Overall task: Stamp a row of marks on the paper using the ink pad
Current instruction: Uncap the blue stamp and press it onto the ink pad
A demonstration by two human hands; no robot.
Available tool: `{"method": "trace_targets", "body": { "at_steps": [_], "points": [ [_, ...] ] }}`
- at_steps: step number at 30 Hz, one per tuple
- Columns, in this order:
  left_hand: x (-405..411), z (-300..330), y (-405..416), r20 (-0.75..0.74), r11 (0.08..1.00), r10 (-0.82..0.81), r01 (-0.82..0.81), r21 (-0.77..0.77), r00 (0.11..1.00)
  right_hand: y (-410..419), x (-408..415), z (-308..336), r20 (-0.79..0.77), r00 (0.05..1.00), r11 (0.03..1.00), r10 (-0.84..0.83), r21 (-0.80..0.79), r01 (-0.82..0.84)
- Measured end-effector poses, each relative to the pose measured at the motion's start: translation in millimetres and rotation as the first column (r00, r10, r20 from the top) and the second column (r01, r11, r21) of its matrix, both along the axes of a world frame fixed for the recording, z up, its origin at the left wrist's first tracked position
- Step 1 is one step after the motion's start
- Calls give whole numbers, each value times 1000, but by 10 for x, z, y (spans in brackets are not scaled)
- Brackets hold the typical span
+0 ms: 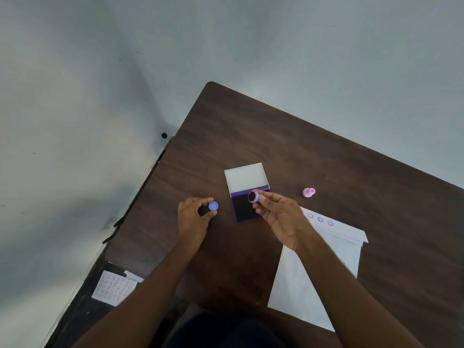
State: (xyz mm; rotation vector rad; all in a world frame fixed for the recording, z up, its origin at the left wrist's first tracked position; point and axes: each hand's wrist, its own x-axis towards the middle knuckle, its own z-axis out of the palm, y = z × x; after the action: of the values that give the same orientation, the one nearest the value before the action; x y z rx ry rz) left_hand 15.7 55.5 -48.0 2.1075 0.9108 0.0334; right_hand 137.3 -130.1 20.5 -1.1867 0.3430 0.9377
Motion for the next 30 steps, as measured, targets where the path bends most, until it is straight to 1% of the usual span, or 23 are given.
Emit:
{"method": "trace_targets", "body": {
  "at_steps": [14, 22, 26, 30],
  "points": [
    [-18, -17, 2, 7, 999, 31, -31, -27, 999, 58, -46, 35, -37, 999, 1000, -20, 16, 21],
    [-35, -55, 9, -15, 1000, 1, -1, 1, 1000, 93, -86, 18, -68, 997, 999, -31, 22, 33],
    [-69, 13, 52, 53, 999, -6, 8, -53, 999, 141, -114, 2, -98, 995, 999, -31, 28, 34],
    [-82, 186, 35, 149, 992, 71, -54, -114, 986, 152, -135, 5, -131, 990, 996, -43, 78, 53]
  ]
}}
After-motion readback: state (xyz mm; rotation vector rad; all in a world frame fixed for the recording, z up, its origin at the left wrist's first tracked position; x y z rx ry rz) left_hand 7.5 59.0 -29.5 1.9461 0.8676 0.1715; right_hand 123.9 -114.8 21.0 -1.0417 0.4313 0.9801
